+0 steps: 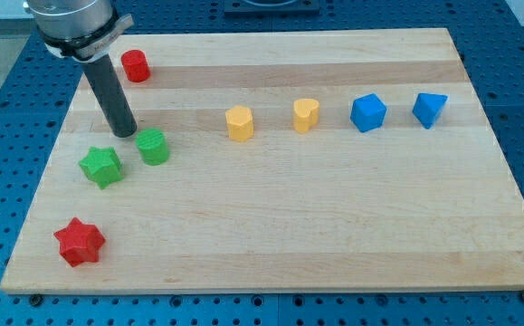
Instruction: Nudge the yellow heart and yellow hexagon slightly a bit right
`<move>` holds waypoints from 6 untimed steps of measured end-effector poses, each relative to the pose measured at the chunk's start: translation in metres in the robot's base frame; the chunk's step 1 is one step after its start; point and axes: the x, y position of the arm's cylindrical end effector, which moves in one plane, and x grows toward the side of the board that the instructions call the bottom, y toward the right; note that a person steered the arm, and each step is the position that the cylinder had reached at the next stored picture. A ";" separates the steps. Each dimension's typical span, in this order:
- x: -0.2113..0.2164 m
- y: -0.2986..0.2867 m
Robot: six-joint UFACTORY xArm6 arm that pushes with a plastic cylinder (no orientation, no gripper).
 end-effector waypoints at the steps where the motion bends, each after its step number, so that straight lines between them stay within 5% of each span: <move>1: 0.000 0.002; 4: 0.080 0.163; 6: 0.037 0.178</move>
